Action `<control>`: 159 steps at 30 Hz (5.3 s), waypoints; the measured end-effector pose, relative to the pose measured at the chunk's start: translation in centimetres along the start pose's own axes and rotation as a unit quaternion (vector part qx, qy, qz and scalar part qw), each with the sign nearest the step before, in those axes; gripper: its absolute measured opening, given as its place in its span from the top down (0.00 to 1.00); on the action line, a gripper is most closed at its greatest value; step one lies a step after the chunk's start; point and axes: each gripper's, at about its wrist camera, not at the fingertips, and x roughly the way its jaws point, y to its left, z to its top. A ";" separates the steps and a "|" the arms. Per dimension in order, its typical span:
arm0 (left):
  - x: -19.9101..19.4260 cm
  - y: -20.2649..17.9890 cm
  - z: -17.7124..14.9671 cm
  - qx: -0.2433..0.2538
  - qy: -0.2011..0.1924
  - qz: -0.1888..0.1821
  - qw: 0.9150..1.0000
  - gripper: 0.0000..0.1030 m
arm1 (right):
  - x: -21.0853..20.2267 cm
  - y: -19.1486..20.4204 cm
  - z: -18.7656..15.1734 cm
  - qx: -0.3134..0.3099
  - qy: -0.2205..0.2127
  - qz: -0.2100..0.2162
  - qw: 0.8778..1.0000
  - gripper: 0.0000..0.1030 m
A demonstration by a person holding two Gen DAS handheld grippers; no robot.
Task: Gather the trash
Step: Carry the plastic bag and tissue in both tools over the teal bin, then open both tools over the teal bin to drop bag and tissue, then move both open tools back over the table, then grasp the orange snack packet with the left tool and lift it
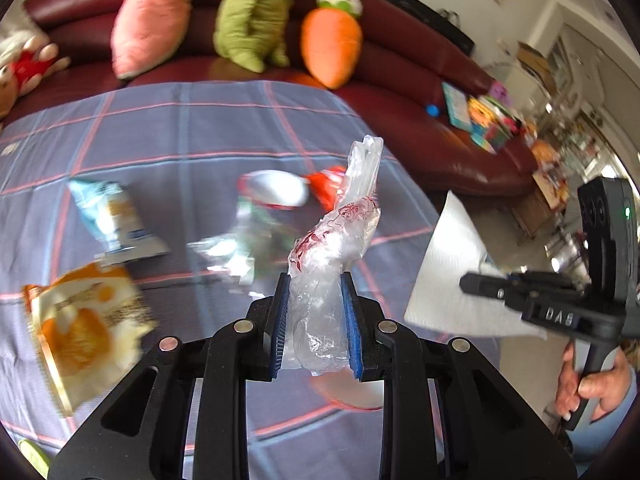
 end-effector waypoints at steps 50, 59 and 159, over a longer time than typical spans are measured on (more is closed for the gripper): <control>23.4 -29.5 0.1 0.215 0.161 -0.040 0.962 0.16 | -6.5 -32.8 -7.1 0.254 -0.056 -0.063 0.963 0.87; 20.5 -26.3 0.9 0.196 0.137 -0.022 0.971 0.09 | -3.6 -31.5 -5.9 0.241 -0.034 -0.055 0.968 0.81; -1.8 17.7 -5.1 -0.122 0.025 0.123 0.985 0.51 | 9.6 8.7 3.8 0.016 0.089 -0.011 0.996 0.15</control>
